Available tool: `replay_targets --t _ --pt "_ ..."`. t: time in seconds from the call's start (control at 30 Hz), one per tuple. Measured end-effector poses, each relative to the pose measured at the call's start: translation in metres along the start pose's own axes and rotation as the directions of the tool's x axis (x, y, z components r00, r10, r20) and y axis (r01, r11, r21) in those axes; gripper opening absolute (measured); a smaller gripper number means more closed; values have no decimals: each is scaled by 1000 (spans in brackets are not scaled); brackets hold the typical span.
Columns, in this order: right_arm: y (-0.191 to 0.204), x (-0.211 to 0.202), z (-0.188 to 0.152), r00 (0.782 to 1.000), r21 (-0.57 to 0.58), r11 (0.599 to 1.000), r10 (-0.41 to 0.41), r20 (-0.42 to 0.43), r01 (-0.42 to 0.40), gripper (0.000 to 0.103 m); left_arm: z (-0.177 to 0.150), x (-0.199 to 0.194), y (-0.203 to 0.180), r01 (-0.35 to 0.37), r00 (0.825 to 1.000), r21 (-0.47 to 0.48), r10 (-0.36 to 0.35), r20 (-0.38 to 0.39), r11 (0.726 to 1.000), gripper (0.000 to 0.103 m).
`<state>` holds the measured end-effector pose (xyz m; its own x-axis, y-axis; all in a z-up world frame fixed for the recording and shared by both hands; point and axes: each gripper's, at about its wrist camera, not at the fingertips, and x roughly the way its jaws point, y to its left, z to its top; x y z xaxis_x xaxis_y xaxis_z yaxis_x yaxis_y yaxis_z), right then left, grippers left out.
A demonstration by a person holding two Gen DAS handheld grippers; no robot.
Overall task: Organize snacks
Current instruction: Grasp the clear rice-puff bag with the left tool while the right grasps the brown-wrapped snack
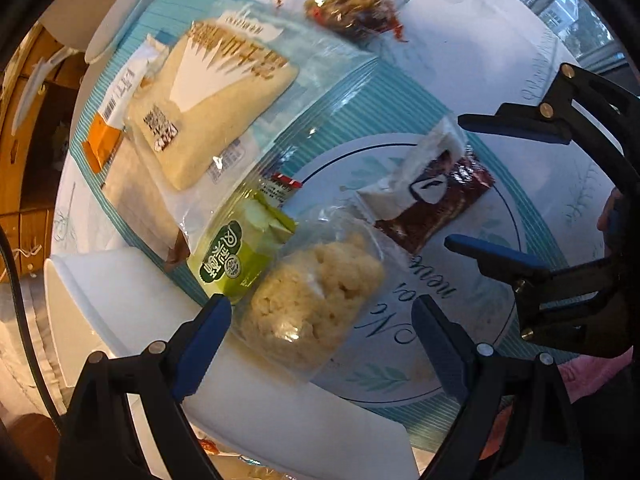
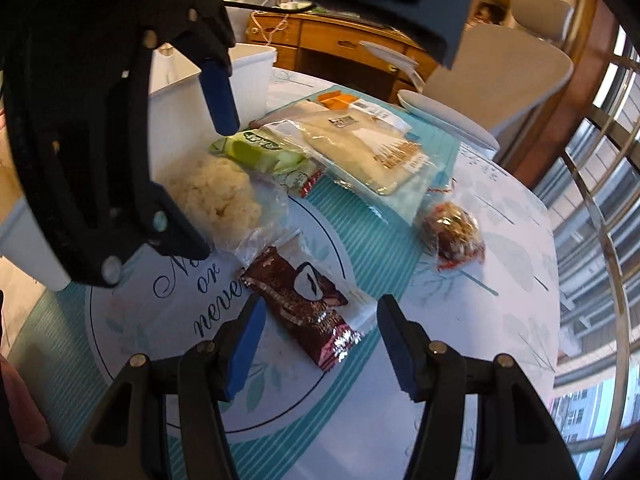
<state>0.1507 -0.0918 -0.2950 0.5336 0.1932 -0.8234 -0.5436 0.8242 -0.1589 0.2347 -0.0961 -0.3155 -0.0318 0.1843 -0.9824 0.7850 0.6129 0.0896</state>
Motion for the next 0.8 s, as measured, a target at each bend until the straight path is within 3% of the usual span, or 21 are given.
replay_targets --t 0.27,0.43,0.73,0.8 --pt "-4 11 -1 1000 -15 1000 26 4 -26 59 5 22 7 25 999 -4 -25 -43 1000 91" --pt "-5 14 -2 999 -19 999 50 5 -50 58 8 38 7 -8 998 -4 8 -63 1000 88" --pt "-3 11 -6 997 3 997 72 4 -72 38 14 37 19 19 999 -18 -20 -47 1000 66" --pt "-2 10 -6 997 6 997 73 -6 -73 34 13 36 21 27 999 -29 -28 -43 999 65"
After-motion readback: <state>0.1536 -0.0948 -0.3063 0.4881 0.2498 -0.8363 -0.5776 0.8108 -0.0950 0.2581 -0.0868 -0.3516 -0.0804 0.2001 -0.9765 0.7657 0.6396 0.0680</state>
